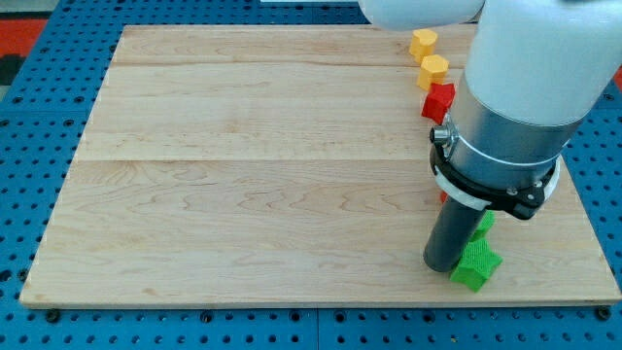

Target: Move the green blocks to the right side

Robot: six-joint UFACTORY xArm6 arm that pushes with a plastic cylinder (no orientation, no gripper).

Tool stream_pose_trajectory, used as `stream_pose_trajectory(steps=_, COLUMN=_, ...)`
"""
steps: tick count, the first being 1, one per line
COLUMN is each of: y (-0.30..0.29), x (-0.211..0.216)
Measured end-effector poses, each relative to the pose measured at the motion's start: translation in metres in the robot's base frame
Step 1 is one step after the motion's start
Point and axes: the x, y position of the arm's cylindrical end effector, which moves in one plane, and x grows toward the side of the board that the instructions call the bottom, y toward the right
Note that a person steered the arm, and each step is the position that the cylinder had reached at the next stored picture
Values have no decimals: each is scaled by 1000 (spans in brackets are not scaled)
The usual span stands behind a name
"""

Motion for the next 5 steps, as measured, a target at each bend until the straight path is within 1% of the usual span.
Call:
stream_pose_trajectory(steps=1, y=0, x=0)
stream_pose_trajectory(steps=3, y=21, x=3)
stream_pose_trajectory(steps=4, y=21, x=37)
stream_pose_trajectory(steps=5, y=50, x=39)
